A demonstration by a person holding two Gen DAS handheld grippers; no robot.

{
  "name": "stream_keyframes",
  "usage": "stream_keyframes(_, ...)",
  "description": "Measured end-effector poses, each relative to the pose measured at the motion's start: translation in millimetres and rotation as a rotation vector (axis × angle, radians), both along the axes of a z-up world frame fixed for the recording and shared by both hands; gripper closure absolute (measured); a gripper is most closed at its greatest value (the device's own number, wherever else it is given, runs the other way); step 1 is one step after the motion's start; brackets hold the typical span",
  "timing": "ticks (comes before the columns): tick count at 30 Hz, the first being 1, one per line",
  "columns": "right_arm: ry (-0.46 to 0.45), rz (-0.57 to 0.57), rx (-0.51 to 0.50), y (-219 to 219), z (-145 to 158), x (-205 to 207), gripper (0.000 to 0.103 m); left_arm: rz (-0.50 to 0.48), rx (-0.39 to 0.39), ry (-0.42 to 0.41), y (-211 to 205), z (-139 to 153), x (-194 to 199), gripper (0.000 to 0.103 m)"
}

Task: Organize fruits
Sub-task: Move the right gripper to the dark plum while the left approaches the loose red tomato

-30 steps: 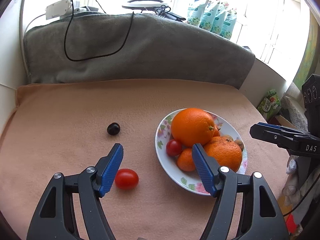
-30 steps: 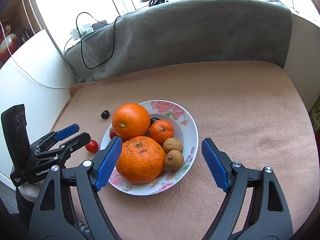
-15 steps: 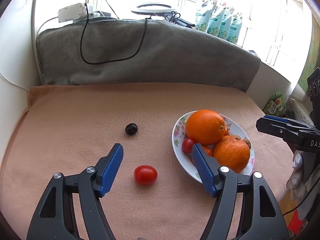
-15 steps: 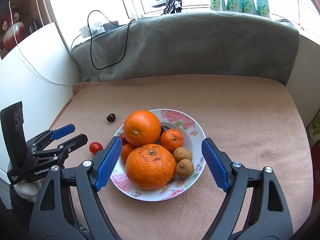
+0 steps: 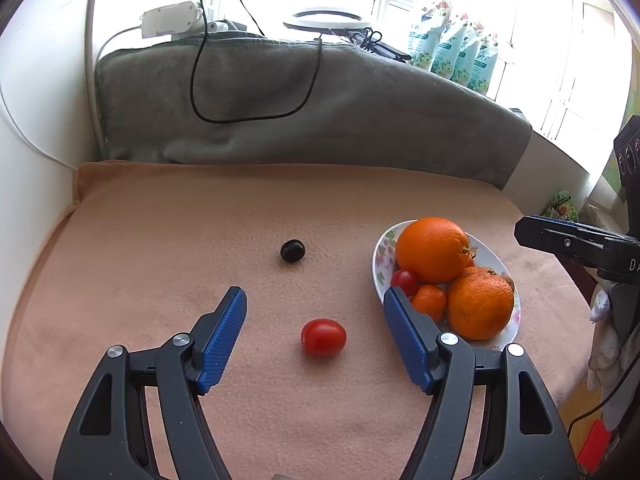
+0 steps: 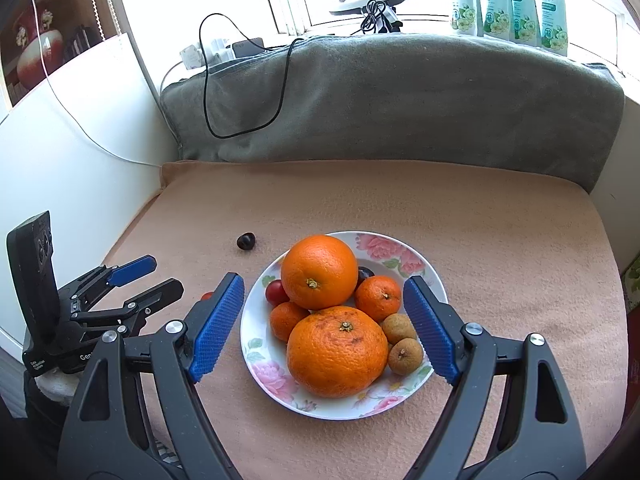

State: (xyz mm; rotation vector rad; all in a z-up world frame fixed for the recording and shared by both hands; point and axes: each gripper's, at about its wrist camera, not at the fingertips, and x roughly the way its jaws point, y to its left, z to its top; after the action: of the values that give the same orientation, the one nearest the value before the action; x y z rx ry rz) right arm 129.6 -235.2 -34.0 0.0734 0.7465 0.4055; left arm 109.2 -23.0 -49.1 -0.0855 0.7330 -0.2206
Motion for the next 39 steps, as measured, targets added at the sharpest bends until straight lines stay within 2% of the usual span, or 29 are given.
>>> stream_keyframes(15,0.001,0.086,0.016,46.1,19.1,22.7,0.019,0.035,-0.031,0.023,34.3,-16.5,-14.6,0.032)
stream_keyframes(26,0.072,0.155,0.016,93.0,9.9,49.4,0.019,0.01,-0.093,0.047,39.9,-24.9,-17.6,0.032)
stream_keyframes(28,0.088,0.164,0.01,99.9,6.6,54.2,0.027,-0.005,-0.102,0.048,38.1,-25.2,-17.8,0.035)
stream_keyframes(32,0.142,0.176,0.026,111.7,0.0,67.7,0.031,-0.029,-0.128,0.065,34.2,-29.0,-14.3,0.039)
stream_keyframes(37,0.251,0.173,0.081,121.0,-15.9,89.0,0.051,-0.062,-0.174,0.092,28.7,-34.1,-10.1,0.045)
stream_keyframes(39,0.288,0.171,0.087,126.3,-23.1,95.6,0.052,-0.07,-0.182,0.101,25.8,-35.7,-7.6,0.047)
